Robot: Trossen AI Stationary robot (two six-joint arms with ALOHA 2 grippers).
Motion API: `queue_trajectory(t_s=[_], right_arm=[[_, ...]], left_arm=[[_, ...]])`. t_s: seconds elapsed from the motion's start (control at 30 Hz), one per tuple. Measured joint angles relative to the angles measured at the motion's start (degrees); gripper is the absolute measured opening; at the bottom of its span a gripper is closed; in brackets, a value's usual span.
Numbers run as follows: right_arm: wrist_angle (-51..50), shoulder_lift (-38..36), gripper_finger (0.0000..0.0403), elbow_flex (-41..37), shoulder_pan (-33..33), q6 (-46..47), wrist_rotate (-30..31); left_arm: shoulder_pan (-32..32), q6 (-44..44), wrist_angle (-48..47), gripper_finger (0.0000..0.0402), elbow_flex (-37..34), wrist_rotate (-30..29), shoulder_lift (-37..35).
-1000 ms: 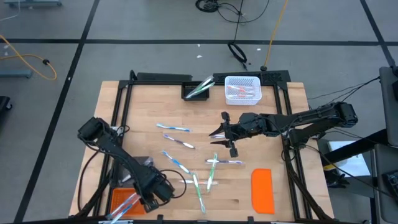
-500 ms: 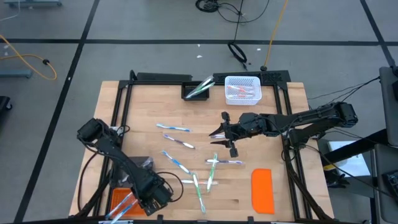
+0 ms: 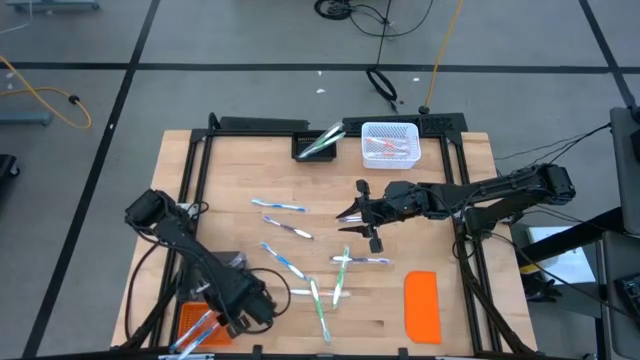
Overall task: Pick & Place Toothbrushes
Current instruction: Put the blue toothbrush into the orange bin
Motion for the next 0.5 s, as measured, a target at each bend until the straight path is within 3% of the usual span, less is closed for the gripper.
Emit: queue_trajectory(t_s=[0.2,0.5], right_arm=[[-0.35,0.0,0.0141,0.0,0.0,0.0,-0.01],[-0.02,0.0,0.0141,0.0,0.01,0.02,-0.01]], left_arm=[[-2.03,-1.03,3.76,0.0156,-0.06,-5.66,0.0],[-2.78,-5.87,7.11,0.0156,-3.59,-3.98,0.02]])
